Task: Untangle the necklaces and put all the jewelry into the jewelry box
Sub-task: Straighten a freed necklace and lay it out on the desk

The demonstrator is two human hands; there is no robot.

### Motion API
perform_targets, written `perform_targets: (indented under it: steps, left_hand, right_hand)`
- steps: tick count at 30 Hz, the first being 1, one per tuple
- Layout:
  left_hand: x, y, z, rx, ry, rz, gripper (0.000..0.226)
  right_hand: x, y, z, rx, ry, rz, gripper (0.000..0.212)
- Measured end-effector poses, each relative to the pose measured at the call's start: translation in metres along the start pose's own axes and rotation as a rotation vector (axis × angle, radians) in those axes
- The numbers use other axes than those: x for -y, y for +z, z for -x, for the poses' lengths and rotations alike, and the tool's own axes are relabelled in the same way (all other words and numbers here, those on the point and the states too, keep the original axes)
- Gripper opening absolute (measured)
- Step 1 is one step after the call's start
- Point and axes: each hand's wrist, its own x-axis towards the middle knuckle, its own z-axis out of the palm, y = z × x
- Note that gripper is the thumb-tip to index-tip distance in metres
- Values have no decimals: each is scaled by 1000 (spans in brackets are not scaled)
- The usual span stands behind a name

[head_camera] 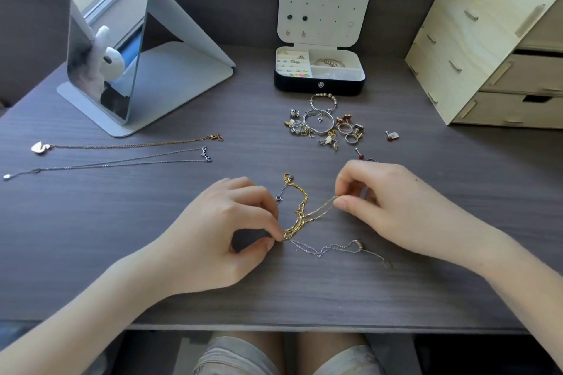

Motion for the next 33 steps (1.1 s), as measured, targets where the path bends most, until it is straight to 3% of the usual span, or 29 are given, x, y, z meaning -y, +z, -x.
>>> perform_targets:
  steps: [6,15,20,30,33]
  left_hand:
    - [0,1,1,-11,5,-14,16]
    - [-1,2,-6,-21,22,-66,16]
    - [-1,5,-22,-80,40,-147,18]
    - [9,6,-55,127,240,-273,3]
    - [10,8,-60,141,286,-313,15]
  right_hand:
    - [13,-21,14,118,2,-527,9]
    - [22,-28,20,97,-16,-653,6]
    - [18,-25,15,17,17,-522,9]
    - [5,-9,9,-86,68,-76,9]
    - [0,-3,9,-68,55,-5,8]
